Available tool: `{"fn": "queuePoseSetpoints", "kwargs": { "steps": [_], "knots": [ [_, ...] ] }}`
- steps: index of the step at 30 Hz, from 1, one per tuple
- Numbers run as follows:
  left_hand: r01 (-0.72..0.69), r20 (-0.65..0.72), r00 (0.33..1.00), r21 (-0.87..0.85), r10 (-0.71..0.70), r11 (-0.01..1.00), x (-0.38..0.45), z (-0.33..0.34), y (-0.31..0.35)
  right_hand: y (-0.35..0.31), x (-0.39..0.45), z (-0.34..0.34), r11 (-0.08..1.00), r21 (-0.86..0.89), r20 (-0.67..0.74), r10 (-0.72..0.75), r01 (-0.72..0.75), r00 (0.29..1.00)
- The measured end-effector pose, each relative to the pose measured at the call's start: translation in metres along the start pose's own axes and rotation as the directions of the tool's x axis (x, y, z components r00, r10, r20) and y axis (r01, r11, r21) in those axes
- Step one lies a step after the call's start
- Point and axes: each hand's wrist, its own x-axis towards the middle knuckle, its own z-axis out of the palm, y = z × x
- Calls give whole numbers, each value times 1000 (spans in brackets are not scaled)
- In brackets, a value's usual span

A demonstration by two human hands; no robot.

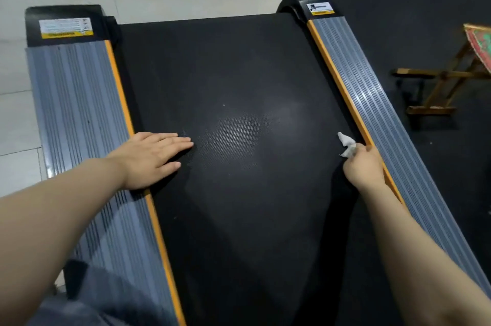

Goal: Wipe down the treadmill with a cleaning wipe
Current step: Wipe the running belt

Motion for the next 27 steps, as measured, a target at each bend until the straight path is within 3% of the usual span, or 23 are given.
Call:
{"fn": "queuePoseSetpoints", "kwargs": {
  "steps": [3,9,12,14,19,21,23,24,25,27],
  "knots": [
    [9,34,999,7,-9,1000,0,-3,2,4,-9,3,999,37,32,-13,12,999],
    [9,60,998,-23,-7,1000,3,-3,-1,-6,-15,8,980,174,-136,123,-98,983],
    [8,57,998,-35,-6,999,2,-3,-1,-1,-23,14,932,308,-171,253,-193,952],
    [5,46,999,-32,-3,999,2,-2,-2,5,-26,18,920,283,-192,330,-270,924],
    [5,33,999,-27,-4,1000,2,0,-2,-4,-27,18,910,325,-193,329,-257,924],
    [8,26,1000,-28,-7,1000,2,1,-3,-38,-48,23,938,315,-202,216,-146,955],
    [15,28,1000,-26,-14,1000,2,0,-2,-92,-97,33,926,342,-282,-63,162,957],
    [19,31,999,-25,-19,1000,2,0,-1,-125,-131,41,854,402,-284,-226,330,932],
    [25,37,999,-27,-24,999,2,0,-1,-156,-167,50,760,449,-242,-402,469,883],
    [41,45,998,-33,-39,999,2,-1,0,-206,-236,65,588,499,-62,-708,636,703]
  ]
}}
